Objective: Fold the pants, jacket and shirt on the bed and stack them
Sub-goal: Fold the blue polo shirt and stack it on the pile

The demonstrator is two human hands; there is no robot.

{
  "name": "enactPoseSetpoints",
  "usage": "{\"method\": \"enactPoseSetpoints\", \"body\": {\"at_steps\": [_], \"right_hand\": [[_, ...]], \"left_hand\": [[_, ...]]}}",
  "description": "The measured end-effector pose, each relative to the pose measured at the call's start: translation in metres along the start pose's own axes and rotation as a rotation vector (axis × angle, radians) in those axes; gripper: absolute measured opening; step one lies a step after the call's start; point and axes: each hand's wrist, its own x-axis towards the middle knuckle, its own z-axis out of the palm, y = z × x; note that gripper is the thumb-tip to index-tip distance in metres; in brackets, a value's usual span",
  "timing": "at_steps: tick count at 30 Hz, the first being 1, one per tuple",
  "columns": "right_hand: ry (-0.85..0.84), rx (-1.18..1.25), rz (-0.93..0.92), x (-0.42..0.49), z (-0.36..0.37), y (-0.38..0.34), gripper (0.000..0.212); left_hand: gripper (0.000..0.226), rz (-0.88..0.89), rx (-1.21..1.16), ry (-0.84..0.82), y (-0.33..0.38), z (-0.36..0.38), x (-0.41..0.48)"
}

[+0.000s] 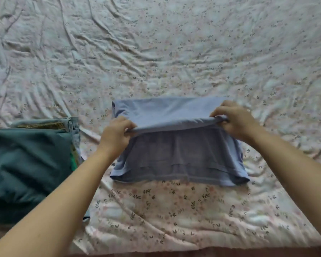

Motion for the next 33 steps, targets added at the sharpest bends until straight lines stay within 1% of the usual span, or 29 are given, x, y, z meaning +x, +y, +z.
{"method": "enactPoseSetpoints", "body": {"at_steps": [2,5,7,8,10,12,13,15,17,19,22,23,25,27,30,32,33], "right_hand": [[-0.076,0.006,0.026,-0.028,0.033,0.011,0.027],[-0.142,-0.037,0.103,-0.062,0.079,0.025,0.032],[-0.134,-0.032,0.163,-0.081,0.102,0.032,0.031],[-0.103,0.002,0.207,-0.089,0.11,0.035,0.028],[0.009,0.144,0.38,-0.1,0.12,0.034,0.021],[0.134,0.365,0.582,-0.102,0.126,0.03,0.025],[0.191,0.459,0.665,-0.101,0.129,0.029,0.03],[0.278,0.567,0.77,-0.095,0.133,0.025,0.04],[0.311,0.628,0.851,-0.088,0.139,0.024,0.046],[0.324,0.704,0.913,-0.083,0.146,0.027,0.045],[0.37,0.752,0.898,-0.086,0.145,0.028,0.033],[0.376,0.737,0.87,-0.089,0.142,0.029,0.034],[0.372,0.709,0.815,-0.101,0.135,0.029,0.035],[0.344,0.689,0.781,-0.116,0.134,0.025,0.032],[0.25,0.604,0.809,-0.135,0.14,0.023,0.033],[0.225,0.591,0.844,-0.141,0.144,0.02,0.035],[0.25,0.563,0.852,-0.141,0.143,0.017,0.034]], "left_hand": [[0.013,-0.04,0.006,-0.057,-0.012,0.032,-0.036],[0.011,-0.072,0.059,-0.125,-0.025,0.075,-0.077],[0.008,-0.11,0.077,-0.121,-0.033,0.094,-0.095],[0.009,-0.178,0.033,-0.119,-0.034,0.1,-0.101],[0.019,-0.411,-0.114,-0.061,-0.03,0.103,-0.106],[0.031,-0.598,-0.257,0.027,-0.022,0.102,-0.105],[0.036,-0.662,-0.31,0.076,-0.017,0.101,-0.103],[0.041,-0.764,-0.394,0.159,-0.01,0.1,-0.097],[0.045,-0.857,-0.463,0.188,-0.007,0.103,-0.093],[0.042,-0.889,-0.556,0.204,-0.007,0.109,-0.092],[0.027,-0.872,-0.717,0.324,-0.004,0.11,-0.095],[0.025,-0.855,-0.74,0.371,-0.003,0.109,-0.096],[0.023,-0.822,-0.749,0.413,-0.001,0.105,-0.104],[0.022,-0.83,-0.745,0.388,0.001,0.103,-0.117],[0.021,-0.944,-0.721,0.326,-0.002,0.108,-0.137],[0.018,-1.018,-0.637,0.259,-0.003,0.11,-0.144],[0.018,-1.037,-0.546,0.227,-0.002,0.11,-0.144]]}}
